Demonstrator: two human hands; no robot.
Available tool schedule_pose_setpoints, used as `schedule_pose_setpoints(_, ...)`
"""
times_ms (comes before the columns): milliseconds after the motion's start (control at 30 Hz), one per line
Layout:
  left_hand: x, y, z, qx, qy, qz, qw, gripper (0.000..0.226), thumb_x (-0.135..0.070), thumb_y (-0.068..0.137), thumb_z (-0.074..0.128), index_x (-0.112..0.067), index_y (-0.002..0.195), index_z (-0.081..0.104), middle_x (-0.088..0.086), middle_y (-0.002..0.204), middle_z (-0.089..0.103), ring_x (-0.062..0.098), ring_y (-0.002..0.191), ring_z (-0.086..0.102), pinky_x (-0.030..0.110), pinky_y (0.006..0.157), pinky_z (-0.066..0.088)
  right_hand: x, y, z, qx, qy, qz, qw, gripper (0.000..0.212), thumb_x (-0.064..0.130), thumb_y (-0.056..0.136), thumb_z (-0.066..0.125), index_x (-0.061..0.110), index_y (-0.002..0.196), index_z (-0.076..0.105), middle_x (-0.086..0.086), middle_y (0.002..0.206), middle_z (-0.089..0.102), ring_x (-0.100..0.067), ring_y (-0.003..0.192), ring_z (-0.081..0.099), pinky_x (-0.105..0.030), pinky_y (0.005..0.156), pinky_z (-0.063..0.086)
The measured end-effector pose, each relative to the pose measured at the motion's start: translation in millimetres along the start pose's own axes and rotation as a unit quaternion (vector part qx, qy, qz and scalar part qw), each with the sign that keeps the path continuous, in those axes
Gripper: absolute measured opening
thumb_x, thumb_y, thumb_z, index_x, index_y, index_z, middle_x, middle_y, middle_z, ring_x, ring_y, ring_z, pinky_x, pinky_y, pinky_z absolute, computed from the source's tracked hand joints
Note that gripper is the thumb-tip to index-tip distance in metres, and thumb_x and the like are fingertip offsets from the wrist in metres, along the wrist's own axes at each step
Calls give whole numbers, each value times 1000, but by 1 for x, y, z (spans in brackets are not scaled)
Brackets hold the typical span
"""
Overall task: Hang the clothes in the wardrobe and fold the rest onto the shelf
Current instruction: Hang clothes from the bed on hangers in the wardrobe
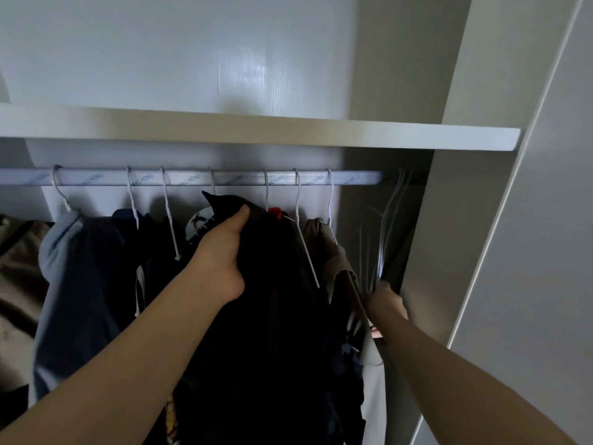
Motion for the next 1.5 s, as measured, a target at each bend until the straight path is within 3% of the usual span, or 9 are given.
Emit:
schedule_pose_setpoints(67,1,-2,0,2,0,0,1000,32,-39,91,54,-9,85,65,10,62,71,22,51,68,30,44,53,-6,-4,-1,32,12,6,999,29,7,91,41,-1,114,56,-24,114,61,-37,97,63,-44,74,57)
schedule_pose_setpoints(133,2,-5,0,0,3,-2,1000,32,-40,91,54,-10,85,65,9,61,71,22,53,68,32,50,51,-9,-9,-2,36,-14,-2,999,30,4,92,42,-5,116,56,-25,119,59,-37,107,60,-37,85,51)
schedule_pose_setpoints(267,1,-11,0,-5,10,-7,1000,32,-39,91,54,-9,86,64,11,61,70,23,51,68,30,43,52,-6,-21,-3,-19,-44,-44,998,38,8,95,37,-1,132,39,-23,127,53,-38,116,52,-39,88,45)
schedule_pose_setpoints(467,2,-17,-1,-8,7,-8,1000,30,-38,91,53,-11,88,63,10,61,71,23,52,68,29,40,51,0,-45,-19,-145,-168,-131,966,61,2,92,36,14,145,9,-13,125,50,-32,100,61,-36,74,46)
schedule_pose_setpoints(633,4,-21,2,1,9,-8,1000,30,-37,92,53,-10,86,64,10,61,70,23,50,68,29,39,51,6,-59,-35,-113,-324,-170,924,37,1,91,45,11,127,46,-12,123,40,-28,96,61,-31,70,47)
schedule_pose_setpoints(833,3,-23,1,-7,18,-3,1000,29,-38,91,55,-10,87,65,12,69,72,27,66,68,32,46,51,15,-63,-41,-121,-462,-176,861,35,9,93,46,11,128,51,-12,130,38,-26,110,51,-31,76,47)
schedule_pose_setpoints(1100,7,-18,5,-11,16,-4,1000,33,-37,91,55,-12,73,68,10,63,71,27,73,64,32,49,48,17,-59,-49,-156,-427,-203,867,56,6,93,44,1,142,18,-12,126,56,-26,102,63,-31,65,41)
schedule_pose_setpoints(1267,12,-16,11,-13,28,-14,999,26,-38,89,58,-14,92,67,12,92,67,28,82,63,37,56,48,29,-63,-61,-181,-427,-215,859,36,1,91,43,3,127,41,-12,122,53,-30,105,57,-32,70,45)
schedule_pose_setpoints(1500,12,-13,7,-5,18,-21,1000,26,-37,91,56,-15,87,69,12,83,69,29,78,64,35,51,49,34,-54,-60,-191,-423,-211,860,32,2,92,41,3,125,45,-12,121,56,-28,103,62,-33,75,50)
Point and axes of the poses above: each hand's wrist, its own y-axis towards the middle knuckle, its own z-axis out of the palm, x = y × z, the point moved 4 cm from there along y, towards the middle knuckle
